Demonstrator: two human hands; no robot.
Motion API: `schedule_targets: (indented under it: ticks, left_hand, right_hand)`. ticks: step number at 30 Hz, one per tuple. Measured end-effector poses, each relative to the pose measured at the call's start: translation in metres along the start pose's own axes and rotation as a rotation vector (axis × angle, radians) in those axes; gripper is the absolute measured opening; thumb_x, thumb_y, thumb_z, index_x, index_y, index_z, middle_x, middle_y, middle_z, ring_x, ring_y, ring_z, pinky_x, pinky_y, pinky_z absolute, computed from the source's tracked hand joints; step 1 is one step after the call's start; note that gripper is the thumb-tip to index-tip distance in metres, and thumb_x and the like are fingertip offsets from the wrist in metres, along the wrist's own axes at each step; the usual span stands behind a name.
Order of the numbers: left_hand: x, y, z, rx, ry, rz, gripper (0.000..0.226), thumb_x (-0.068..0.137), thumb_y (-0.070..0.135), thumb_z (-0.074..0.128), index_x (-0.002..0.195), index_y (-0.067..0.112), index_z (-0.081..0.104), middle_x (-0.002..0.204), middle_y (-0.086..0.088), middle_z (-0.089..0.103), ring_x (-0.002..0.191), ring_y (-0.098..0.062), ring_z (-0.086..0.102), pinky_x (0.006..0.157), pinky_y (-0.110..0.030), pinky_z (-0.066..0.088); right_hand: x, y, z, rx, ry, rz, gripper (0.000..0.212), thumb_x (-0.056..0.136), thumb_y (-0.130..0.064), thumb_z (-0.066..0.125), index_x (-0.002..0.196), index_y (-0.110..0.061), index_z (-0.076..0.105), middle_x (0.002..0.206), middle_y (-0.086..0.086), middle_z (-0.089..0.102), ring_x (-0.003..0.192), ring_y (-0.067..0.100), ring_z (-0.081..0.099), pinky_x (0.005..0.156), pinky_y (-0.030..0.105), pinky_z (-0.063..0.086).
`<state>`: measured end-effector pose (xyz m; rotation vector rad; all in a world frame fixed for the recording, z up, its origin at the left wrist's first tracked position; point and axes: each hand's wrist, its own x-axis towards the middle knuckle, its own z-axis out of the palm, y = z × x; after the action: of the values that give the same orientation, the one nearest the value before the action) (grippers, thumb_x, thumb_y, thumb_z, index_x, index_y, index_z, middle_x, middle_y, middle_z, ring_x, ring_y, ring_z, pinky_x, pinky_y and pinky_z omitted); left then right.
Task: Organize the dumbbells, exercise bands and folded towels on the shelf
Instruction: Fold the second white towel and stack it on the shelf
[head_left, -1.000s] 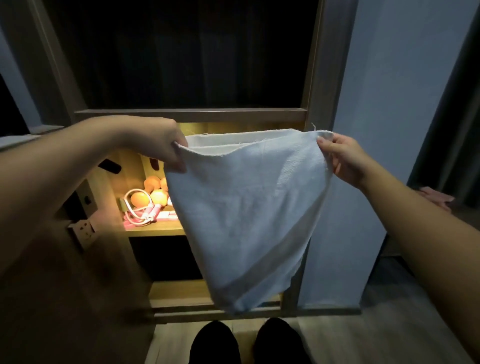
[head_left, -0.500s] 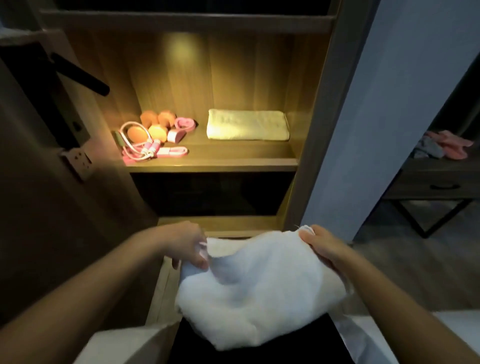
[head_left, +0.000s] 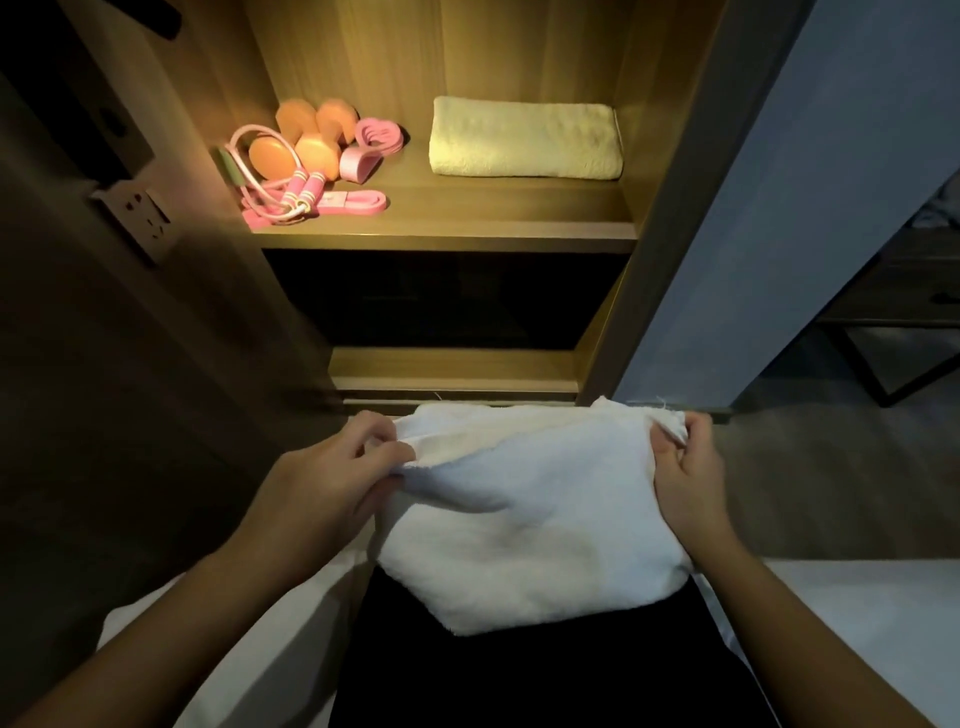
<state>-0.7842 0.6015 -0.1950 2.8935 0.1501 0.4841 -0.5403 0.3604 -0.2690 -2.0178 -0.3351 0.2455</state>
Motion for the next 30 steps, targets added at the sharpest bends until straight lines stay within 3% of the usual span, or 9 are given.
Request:
schedule_targets:
  ticks: [5,8,11,15,20,22,24,26,30]
  left_hand:
    - [-0.017,0.008,-0.001,-0.049,-0.051,0.046,0.027,0.093,0.037,0.05,0.094,0.018,0.068,0.095,0.004,0.062,0.077,-0.007,0.059,0.059,-0.018,0.052]
    - [-0.022,0.01,-0.009,-0.224,-0.079,-0.147,0.037,0.099,0.05,0.039,0.099,0.026,0.067,0.086,0.011,0.066,0.074,0.0,0.06,0.062,-0.017,0.049]
    - [-0.01,0.016,-0.025,-0.204,-0.171,-0.264,0.023,0.094,0.043,0.049,0.107,0.033,0.067,0.083,0.012,0.07,0.07,-0.001,0.061,0.058,-0.016,0.046]
    - [0.017,0.023,-0.036,0.144,-0.377,-0.136,0.02,0.096,0.04,0.051,0.113,0.034,0.06,0.097,0.01,0.067,0.085,-0.012,0.063,0.055,-0.018,0.031]
    - [0.033,0.016,-0.027,0.281,-0.468,0.024,0.012,0.078,0.031,0.077,0.088,0.026,0.073,0.098,0.003,0.06,0.066,-0.011,0.058,0.044,-0.026,0.048]
    - [0.039,0.015,-0.021,0.268,-0.509,-0.003,0.009,0.083,0.028,0.072,0.091,0.024,0.073,0.112,0.001,0.059,0.071,-0.012,0.059,0.051,-0.026,0.051]
    - [0.044,0.01,-0.012,0.258,-0.55,-0.029,0.016,0.094,0.03,0.058,0.104,0.026,0.069,0.127,0.006,0.051,0.087,-0.013,0.059,0.068,-0.027,0.052]
    - [0.051,0.005,-0.009,0.25,-0.64,-0.052,0.02,0.097,0.033,0.05,0.11,0.028,0.065,0.123,0.009,0.051,0.093,-0.011,0.056,0.076,-0.026,0.05]
    - [0.061,0.001,-0.015,0.105,-0.736,-0.129,0.011,0.096,0.032,0.052,0.099,0.03,0.063,0.101,0.01,0.057,0.089,-0.006,0.054,0.077,-0.027,0.051]
  right_hand:
    - [-0.001,0.003,0.0,0.042,0.025,-0.031,0.013,0.1,-0.022,0.049,0.111,-0.018,0.046,0.093,-0.008,0.056,0.084,0.006,0.054,0.067,0.024,0.042]
    - [-0.004,0.006,-0.001,0.057,0.049,-0.075,0.012,0.099,-0.018,0.051,0.11,-0.016,0.046,0.092,-0.011,0.054,0.083,0.002,0.051,0.068,0.022,0.04]
    - [-0.006,0.009,-0.001,0.056,0.07,-0.124,0.011,0.099,-0.014,0.052,0.108,-0.015,0.045,0.09,-0.012,0.052,0.081,0.0,0.05,0.069,0.018,0.038]
    - [-0.007,0.007,-0.003,0.063,0.084,-0.157,0.011,0.099,-0.013,0.053,0.106,-0.015,0.044,0.09,-0.005,0.052,0.08,0.001,0.05,0.068,0.018,0.038]
    - [-0.006,0.01,-0.004,0.057,0.095,-0.15,0.011,0.099,-0.014,0.053,0.106,-0.015,0.045,0.095,-0.001,0.053,0.082,-0.001,0.049,0.069,0.019,0.038]
    - [-0.005,0.014,-0.003,0.053,0.094,-0.145,0.011,0.099,-0.017,0.053,0.106,-0.016,0.045,0.098,0.002,0.054,0.083,0.002,0.05,0.07,0.021,0.039]
    - [-0.004,0.016,-0.003,0.053,0.085,-0.144,0.011,0.099,-0.017,0.054,0.107,-0.017,0.045,0.1,0.003,0.054,0.084,0.008,0.051,0.072,0.022,0.04]
    - [-0.003,0.016,-0.003,0.063,0.079,-0.149,0.013,0.098,-0.02,0.055,0.107,-0.017,0.046,0.1,0.003,0.055,0.085,0.01,0.052,0.073,0.023,0.04]
    - [-0.003,0.01,-0.006,0.096,0.078,-0.163,0.02,0.093,-0.032,0.052,0.107,-0.018,0.046,0.093,-0.011,0.053,0.083,-0.004,0.051,0.072,0.02,0.04]
